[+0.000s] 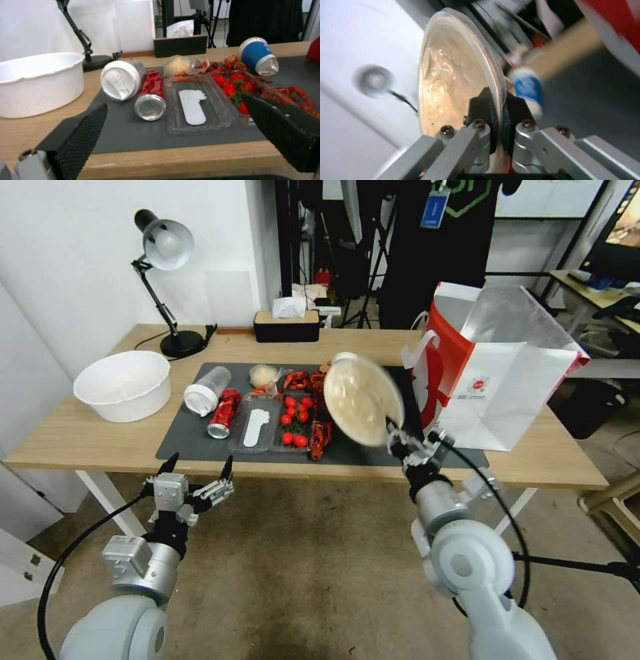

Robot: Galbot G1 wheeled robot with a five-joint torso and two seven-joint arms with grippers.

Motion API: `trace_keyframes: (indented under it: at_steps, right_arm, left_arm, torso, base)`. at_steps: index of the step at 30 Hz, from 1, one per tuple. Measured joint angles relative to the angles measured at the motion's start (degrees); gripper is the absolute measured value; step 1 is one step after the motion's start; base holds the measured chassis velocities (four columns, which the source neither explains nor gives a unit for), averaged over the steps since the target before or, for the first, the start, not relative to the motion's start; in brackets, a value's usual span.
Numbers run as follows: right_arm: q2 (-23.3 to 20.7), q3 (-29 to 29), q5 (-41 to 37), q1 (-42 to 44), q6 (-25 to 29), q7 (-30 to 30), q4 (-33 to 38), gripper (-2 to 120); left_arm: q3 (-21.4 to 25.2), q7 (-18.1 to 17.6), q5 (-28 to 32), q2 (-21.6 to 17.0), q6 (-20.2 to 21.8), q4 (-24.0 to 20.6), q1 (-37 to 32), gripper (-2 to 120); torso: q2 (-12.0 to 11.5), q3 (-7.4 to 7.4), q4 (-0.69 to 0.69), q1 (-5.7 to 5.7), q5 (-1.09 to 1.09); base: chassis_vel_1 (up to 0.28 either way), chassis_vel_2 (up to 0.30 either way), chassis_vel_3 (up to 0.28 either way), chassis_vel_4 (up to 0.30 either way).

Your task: Pick up the trash from the table and place it into the takeout bag.

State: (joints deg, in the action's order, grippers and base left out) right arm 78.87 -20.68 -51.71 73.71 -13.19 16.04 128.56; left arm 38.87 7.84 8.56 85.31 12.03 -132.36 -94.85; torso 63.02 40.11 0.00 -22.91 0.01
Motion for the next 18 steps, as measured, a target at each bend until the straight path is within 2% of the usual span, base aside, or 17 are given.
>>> trace_keyframes:
  at_steps: [3, 6, 8, 11, 12, 18]
  right_arm:
    - [-2.9, -3.3, 0.0, -1.9, 2.8, -6.0, 3.4, 1]
    - [-5.4, -5.7, 0.0, -3.9, 3.8, -7.0, 4.8, 1]
    - [-6.9, -7.1, 0.0, -5.2, 4.1, -6.9, 5.2, 1]
    - [-11.5, -12.5, -0.1, -9.7, 4.3, -5.4, 5.0, 1]
    - [-11.5, -12.5, -0.1, -9.7, 4.3, -5.4, 5.0, 1]
    - [-17.3, -18.6, -1.2, -15.4, 3.4, -1.2, 1.2, 1]
  left_arm:
    - [0.0, 0.0, 0.0, 0.0, -0.2, 0.1, 0.0, 100]
    - [0.0, 0.0, -0.1, 0.0, -0.4, 0.1, 0.0, 100]
    - [0.0, 0.0, -0.2, 0.0, -0.5, 0.1, 0.0, 100]
    - [-0.1, 0.1, -0.6, 0.2, -0.8, 0.0, -0.3, 100]
    - [-0.1, 0.1, -0.6, 0.2, -0.8, 0.0, -0.3, 100]
    - [-0.4, 0.2, -1.2, 0.5, -1.2, -0.2, -0.6, 100]
  torso:
    - [0.0, 0.0, 0.0, 0.0, 0.0]
    - [0.0, 0.0, 0.0, 0.0, 0.0]
    - [0.0, 0.0, 0.0, -0.01, 0.01]
    - [0.0, 0.0, 0.0, 0.0, 0.0]
    - [0.0, 0.0, 0.0, 0.0, 0.0]
    - [0.0, 0.0, 0.0, 0.0, 0.01]
  base:
    - [0.0, 0.0, 0.0, 0.0]
    - [0.0, 0.0, 0.0, 0.0]
    - [0.0, 0.0, 0.0, 0.0]
    - [0.0, 0.0, 0.0, 0.0]
    - [0.0, 0.0, 0.0, 0.0]
    - [0.0, 0.0, 0.0, 0.0]
